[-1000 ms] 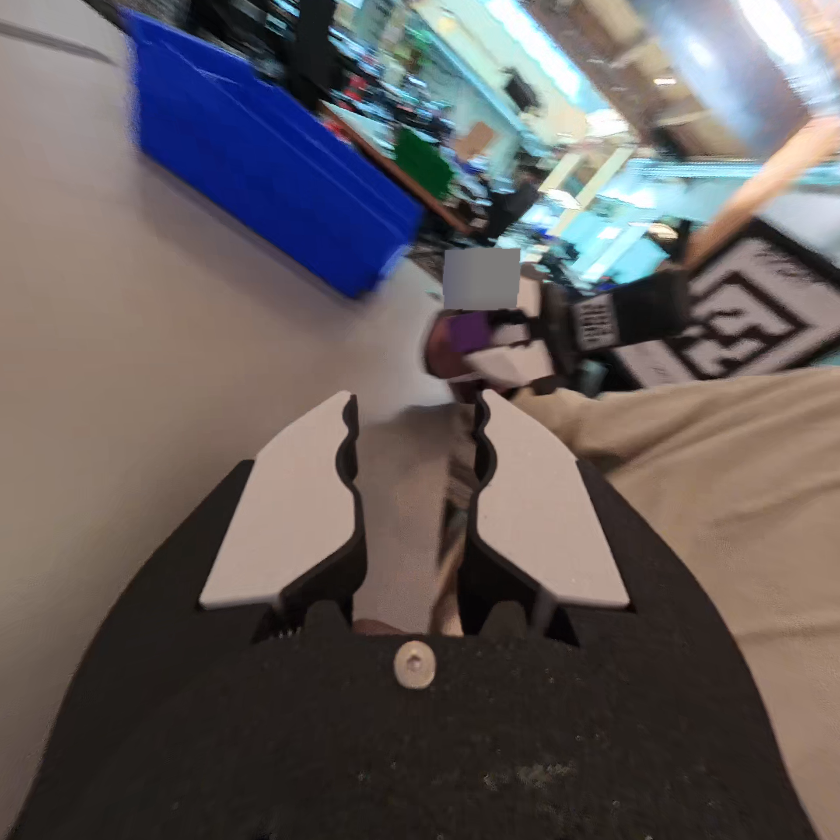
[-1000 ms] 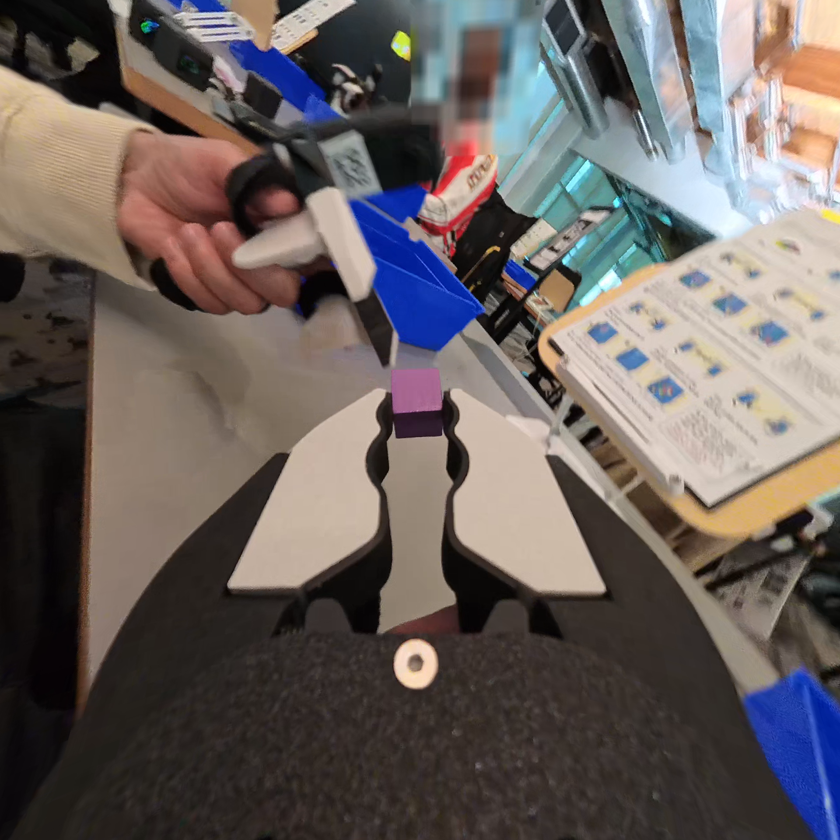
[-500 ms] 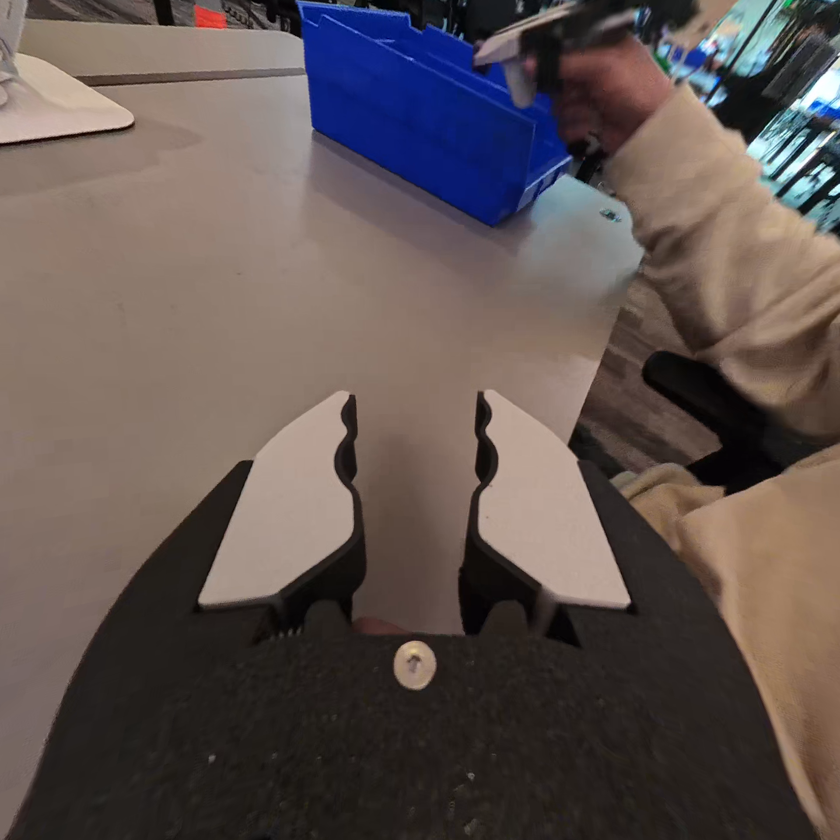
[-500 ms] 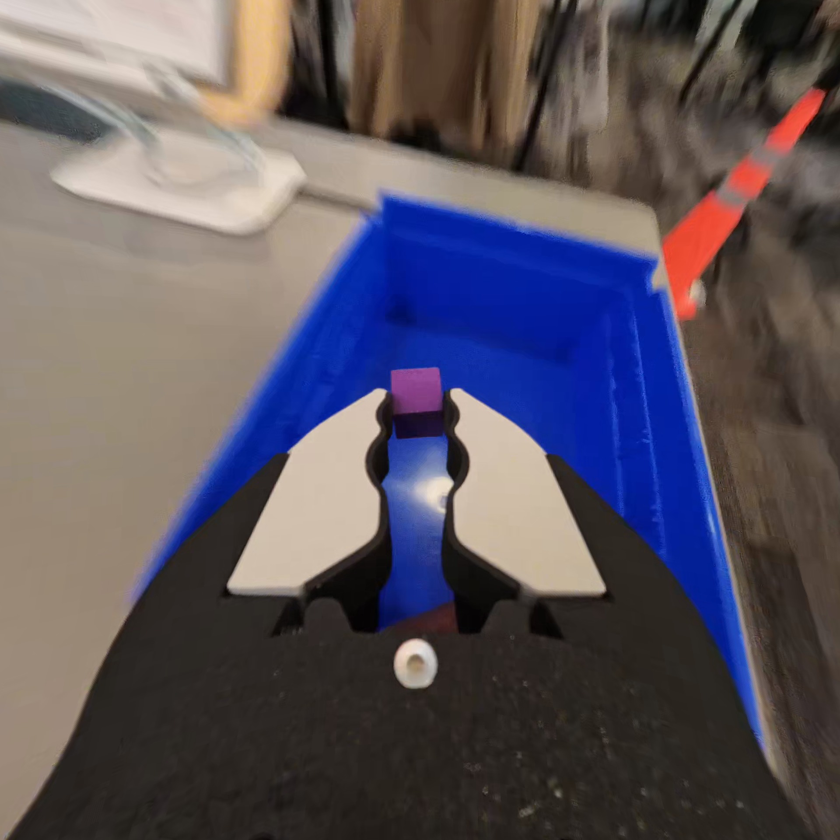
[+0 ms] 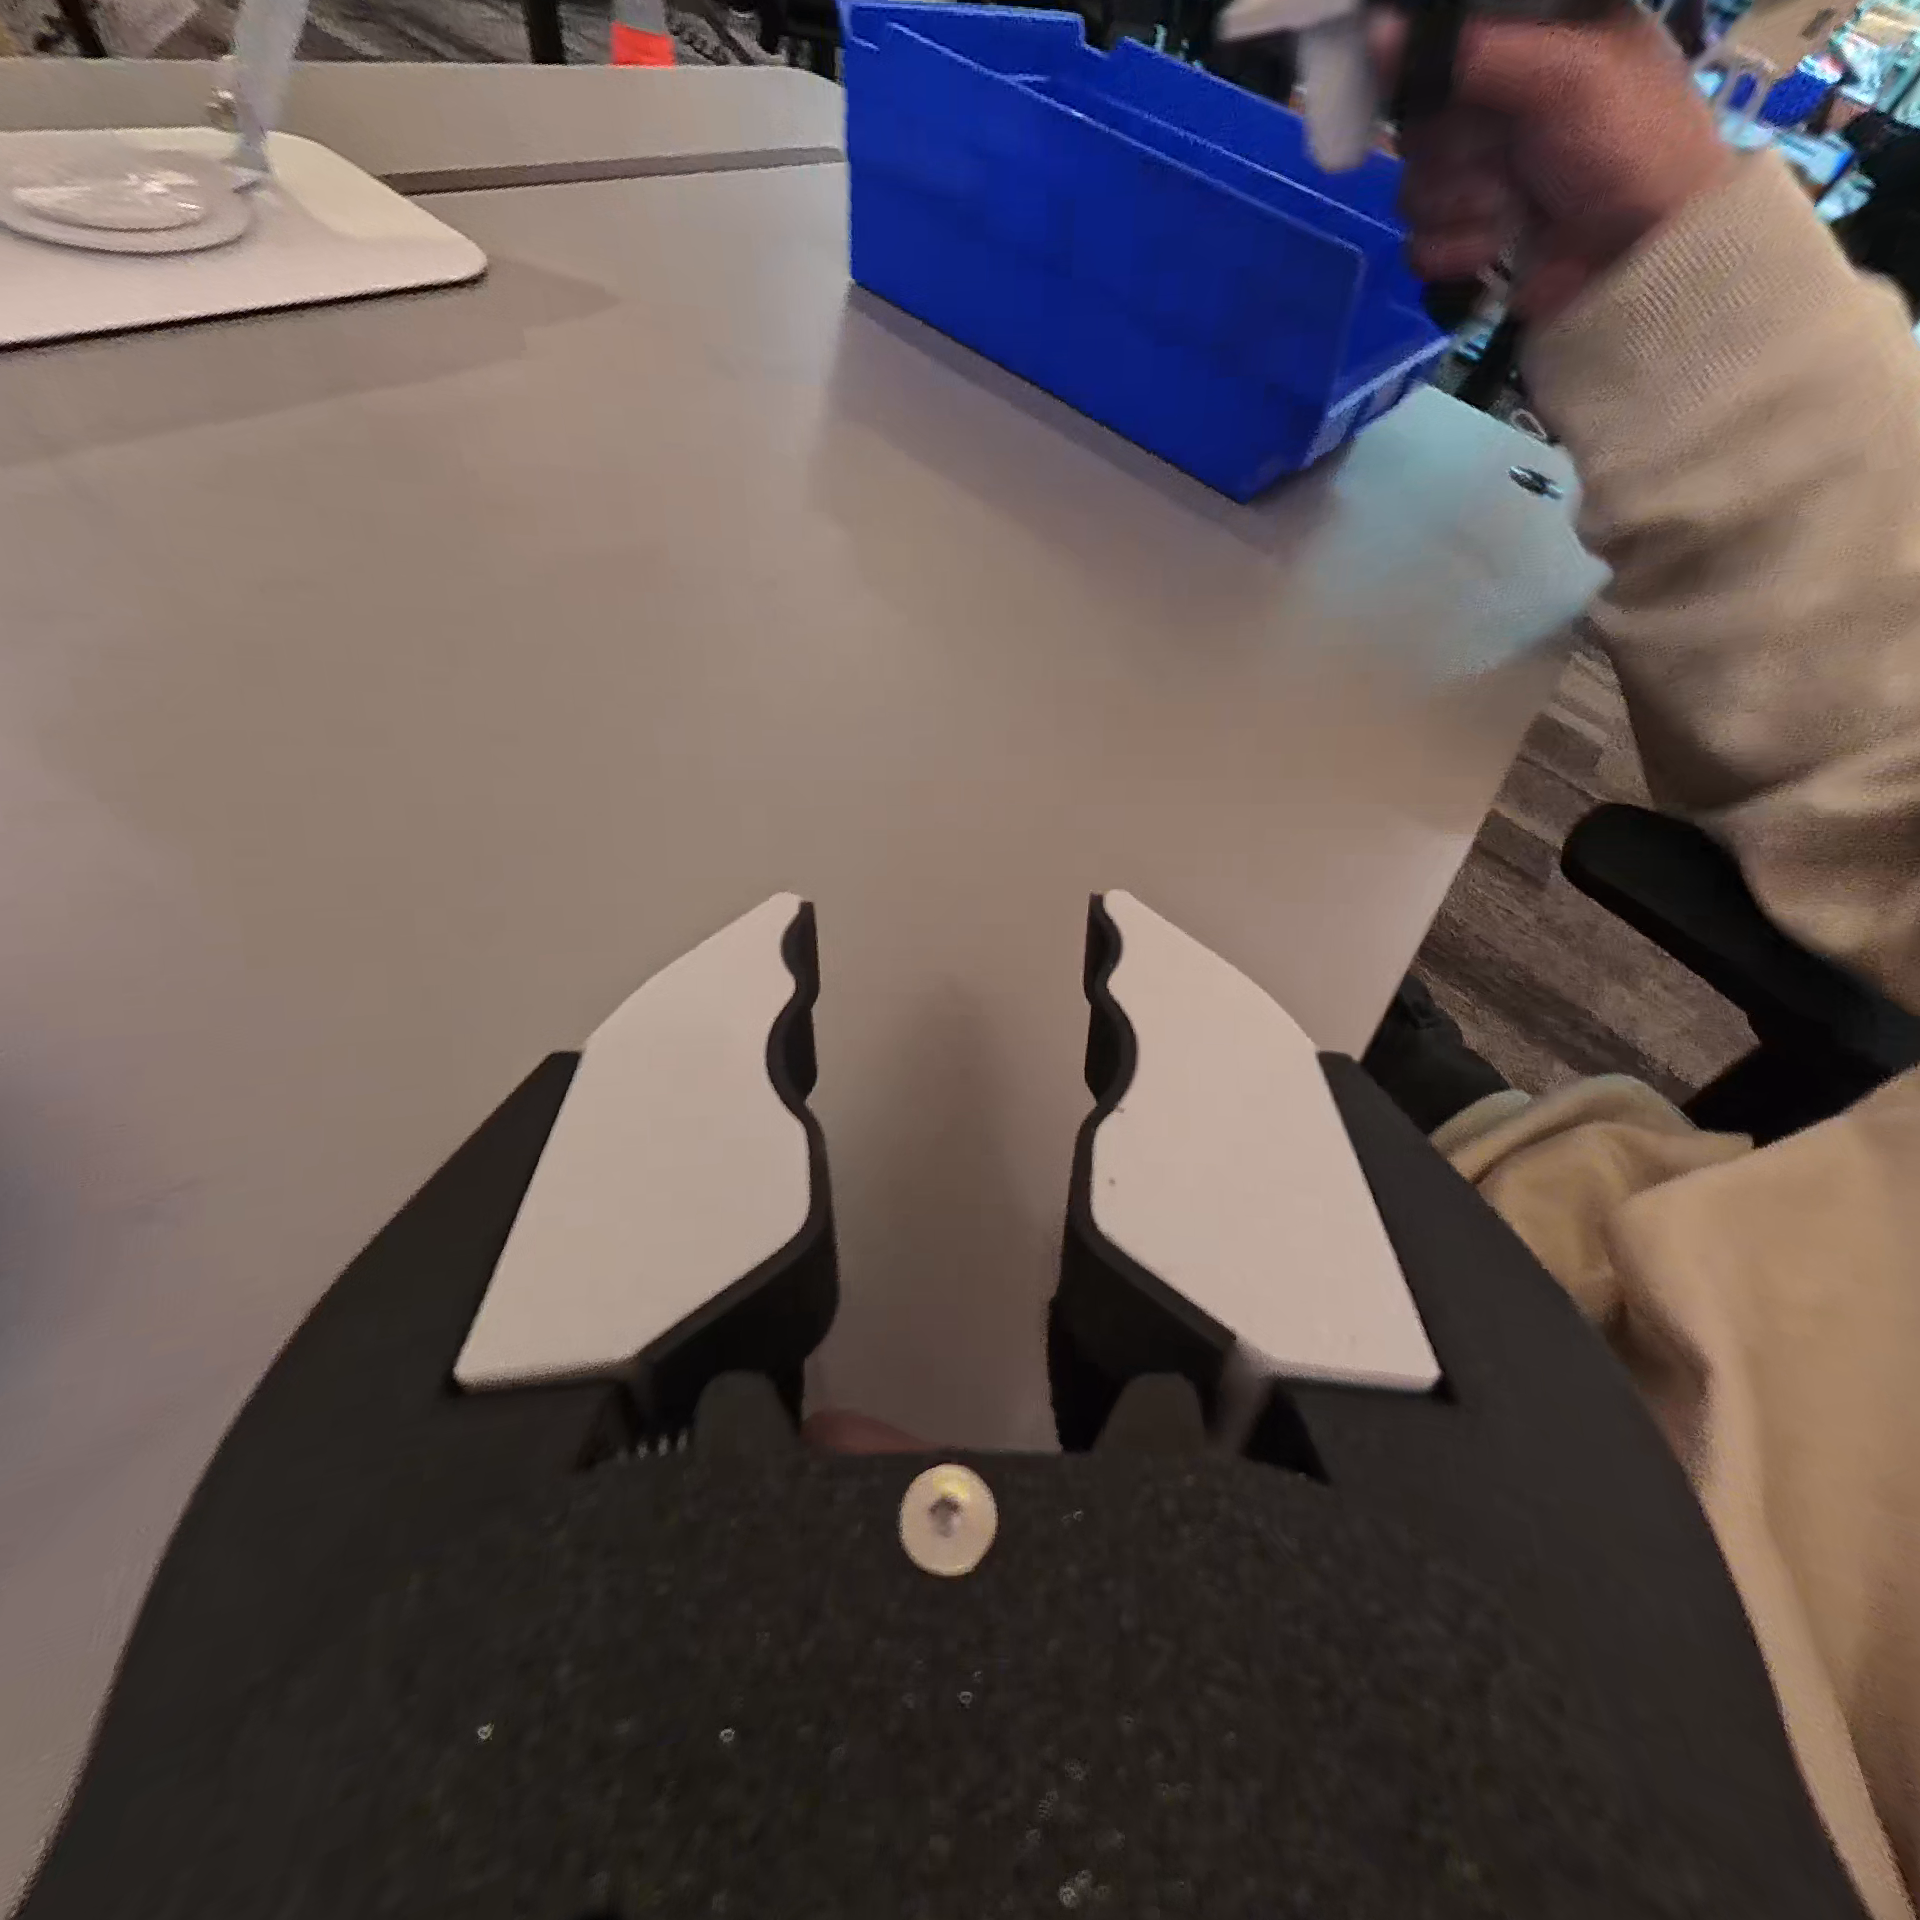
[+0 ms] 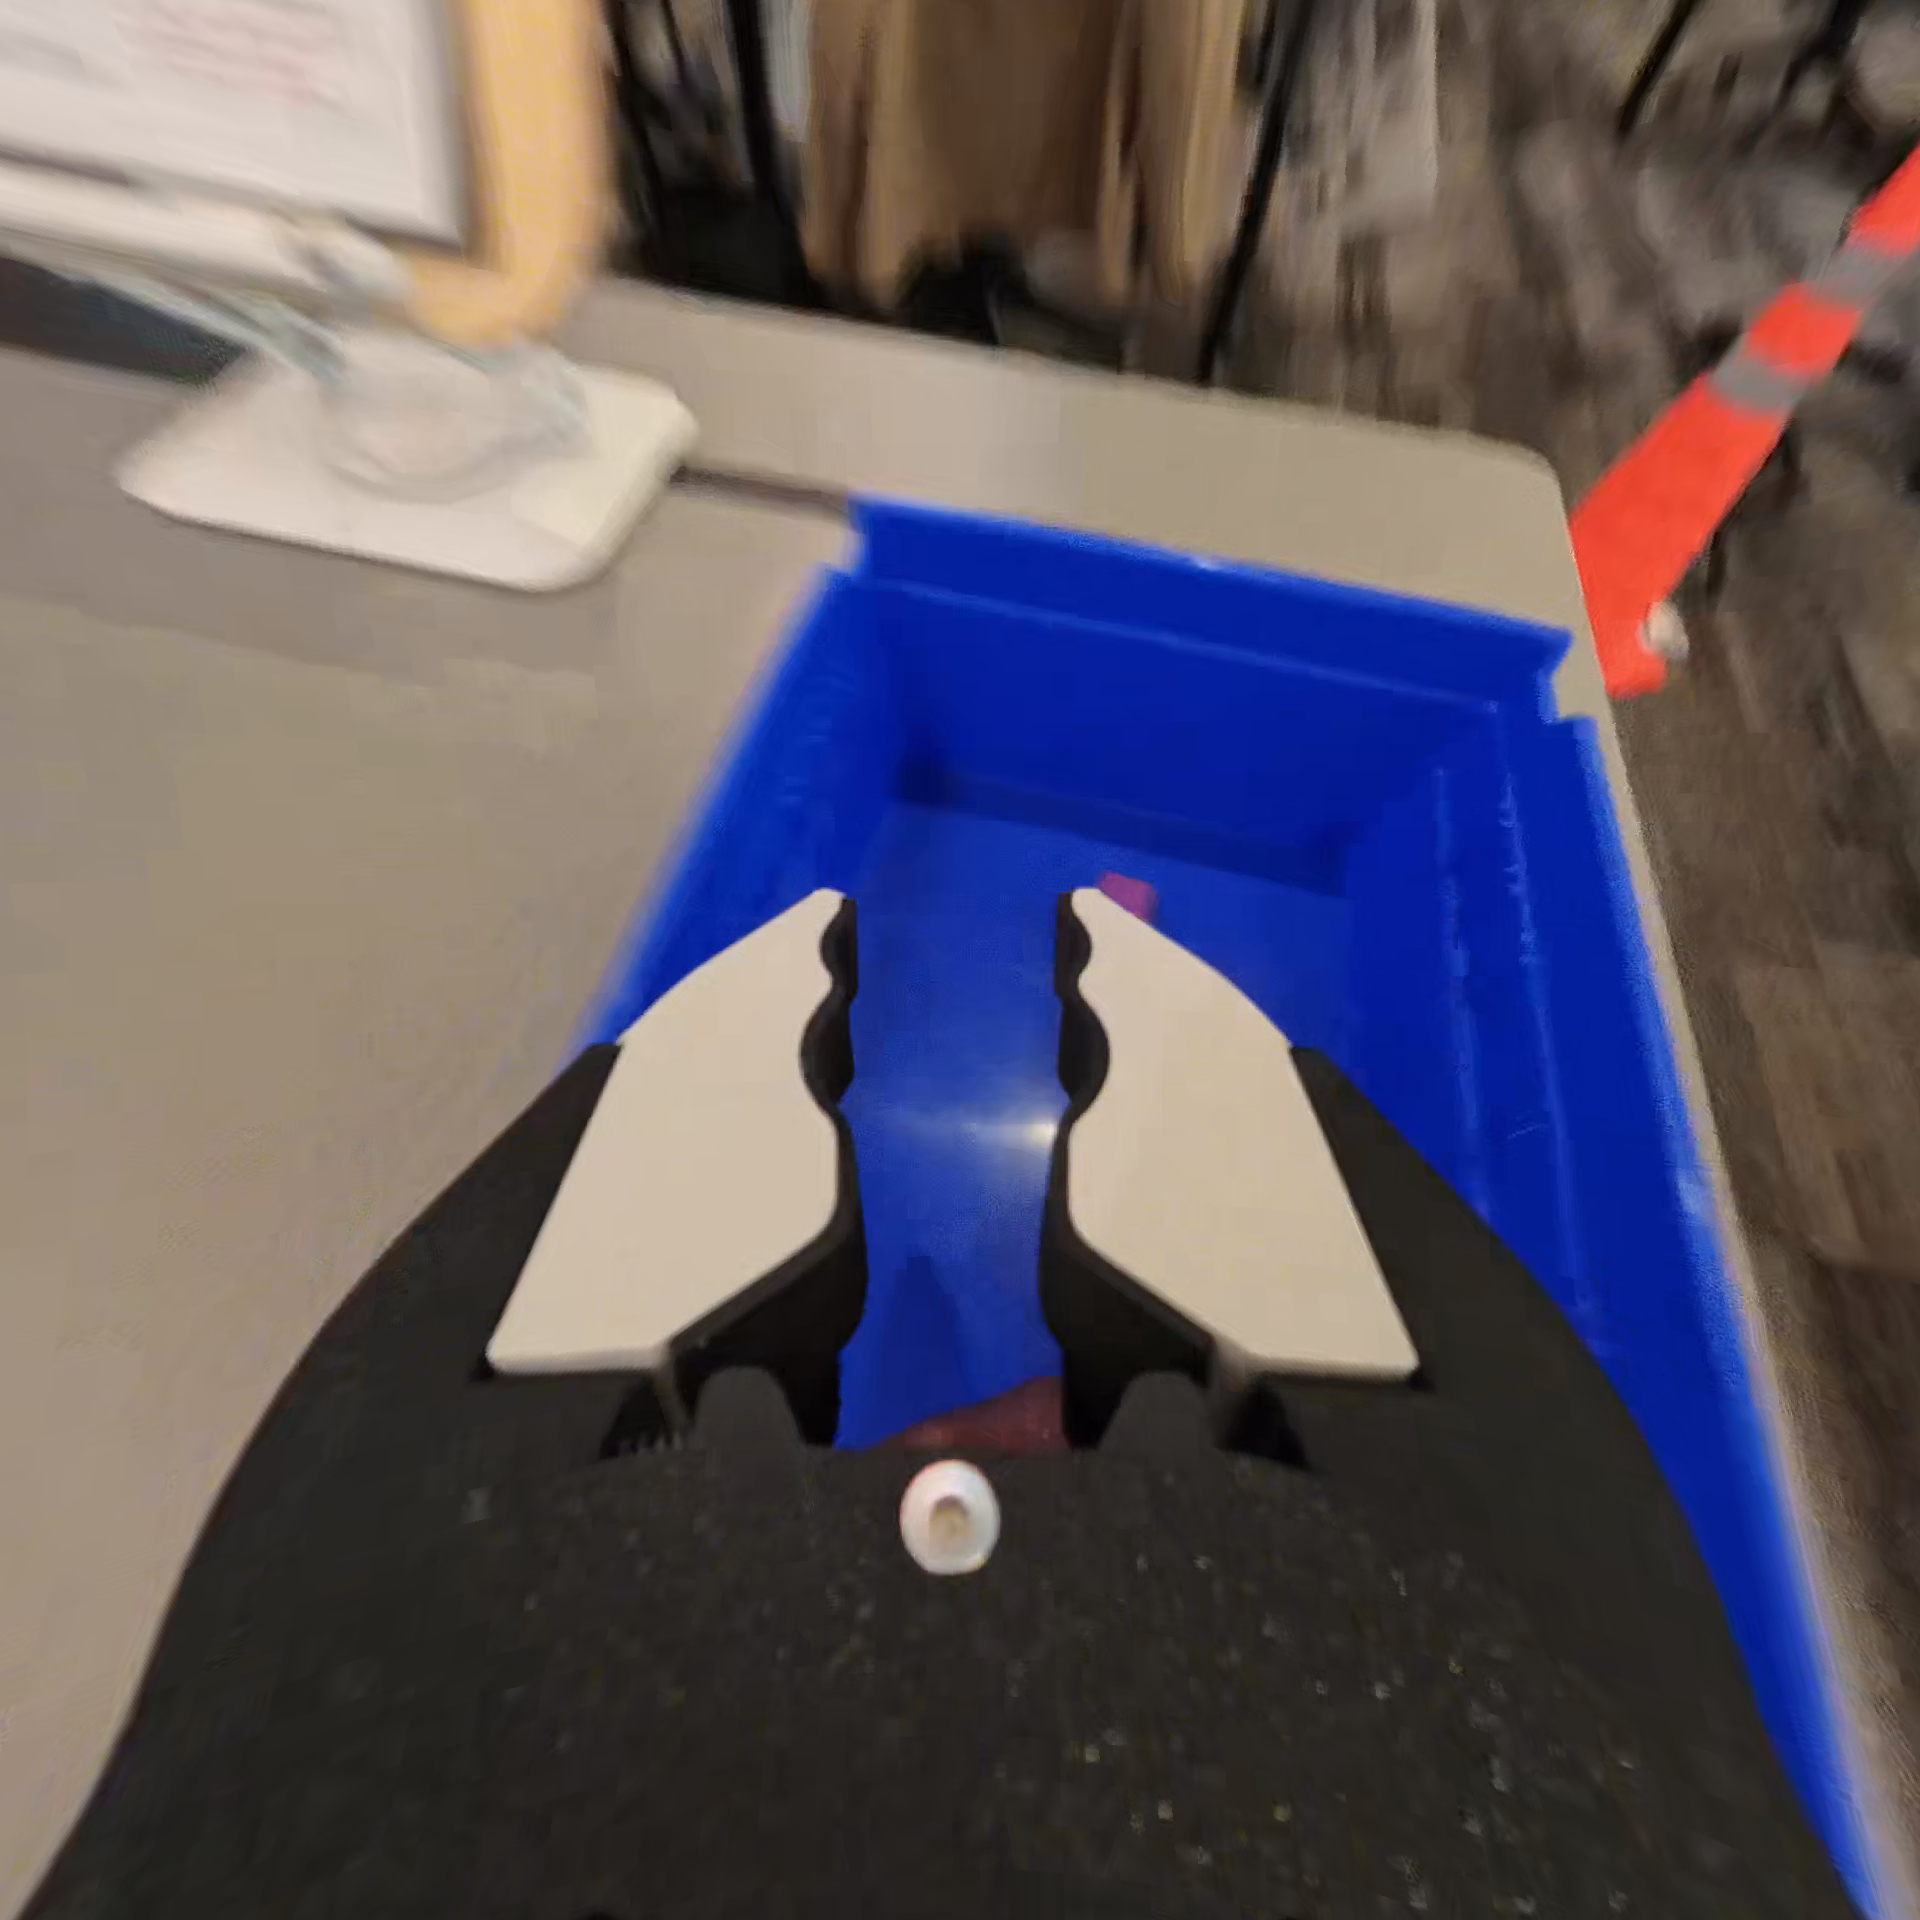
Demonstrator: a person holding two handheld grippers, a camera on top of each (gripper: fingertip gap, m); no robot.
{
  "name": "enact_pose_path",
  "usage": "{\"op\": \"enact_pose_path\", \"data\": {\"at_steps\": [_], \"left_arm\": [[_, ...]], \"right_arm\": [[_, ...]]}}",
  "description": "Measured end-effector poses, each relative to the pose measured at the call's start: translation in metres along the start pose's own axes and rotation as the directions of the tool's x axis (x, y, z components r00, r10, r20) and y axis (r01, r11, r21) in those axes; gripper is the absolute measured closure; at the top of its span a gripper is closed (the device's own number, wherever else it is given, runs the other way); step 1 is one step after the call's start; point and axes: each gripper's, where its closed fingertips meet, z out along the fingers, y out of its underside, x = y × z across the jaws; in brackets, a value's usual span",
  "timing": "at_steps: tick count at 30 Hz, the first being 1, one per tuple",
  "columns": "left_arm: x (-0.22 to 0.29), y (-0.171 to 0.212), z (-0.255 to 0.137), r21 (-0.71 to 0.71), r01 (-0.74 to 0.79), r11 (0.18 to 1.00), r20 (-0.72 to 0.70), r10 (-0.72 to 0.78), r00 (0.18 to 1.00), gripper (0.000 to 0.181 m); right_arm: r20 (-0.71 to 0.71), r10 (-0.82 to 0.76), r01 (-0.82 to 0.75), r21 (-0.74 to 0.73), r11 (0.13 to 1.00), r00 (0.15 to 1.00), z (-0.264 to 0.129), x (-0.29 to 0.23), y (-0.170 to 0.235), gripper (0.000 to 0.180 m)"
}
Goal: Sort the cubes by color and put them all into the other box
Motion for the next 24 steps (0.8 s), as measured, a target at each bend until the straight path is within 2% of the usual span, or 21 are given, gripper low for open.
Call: {"op": "enact_pose_path", "data": {"at_steps": [2, 3, 5, 7, 10, 16, 20, 22, 24], "left_arm": [[-0.008, -0.002, -0.001, 0.014, 0.024, 1.0, 0.03, -0.024, 0.999, 0.132], [-0.012, -0.003, -0.001, 0.017, 0.031, 0.999, 0.052, -0.032, 0.998, 0.132], [-0.022, -0.001, 0.0, 0.012, 0.04, 0.999, 0.106, -0.041, 0.994, 0.132], [-0.028, -0.001, 0.0, 0.0, 0.042, 0.999, 0.141, -0.041, 0.989, 0.131], [-0.031, -0.003, 0.0, 0.004, 0.043, 0.999, 0.153, -0.043, 0.987, 0.132], [-0.029, -0.008, -0.007, -0.008, 0.032, 0.999, 0.148, -0.031, 0.988, 0.132], [-0.036, -0.047, -0.048, 0.041, -0.011, 0.999, 0.142, 0.005, 0.99, 0.133], [-0.067, -0.067, -0.075, -0.062, -0.089, 0.994, 0.208, 0.1, 0.973, 0.135], [-0.123, -0.092, -0.098, -0.199, -0.2, 0.959, 0.348, 0.26, 0.901, 0.139]], "right_arm": [[0.118, 0.026, -0.047, 0.185, 0.982, 0.993, -0.044, -0.067, 0.0, 0.146], [0.22, 0.011, -0.065, 0.241, 0.968, 0.975, -0.063, -0.111, 0.01, 0.146], [0.332, 0.009, -0.113, 0.298, 0.948, 0.943, -0.093, -0.18, 0.039, 0.15], [0.407, -0.062, -0.06, 0.28, 0.958, 0.912, -0.108, -0.233, 0.066, 0.152], [0.474, -0.096, 0.001, 0.197, 0.98, 0.875, -0.109, -0.272, 0.092, 0.149], [0.457, -0.133, 0.059, 0.172, 0.983, 0.879, -0.102, -0.273, 0.102, 0.143], [0.488, -0.085, 0.016, 0.145, 0.989, 0.869, -0.103, -0.27, 0.105, 0.144], [0.502, -0.078, 0.005, 0.144, 0.99, 0.862, -0.105, -0.271, 0.104, 0.146], [0.505, -0.09, 0.016, 0.149, 0.989, 0.859, -0.104, -0.274, 0.104, 0.147]]}}
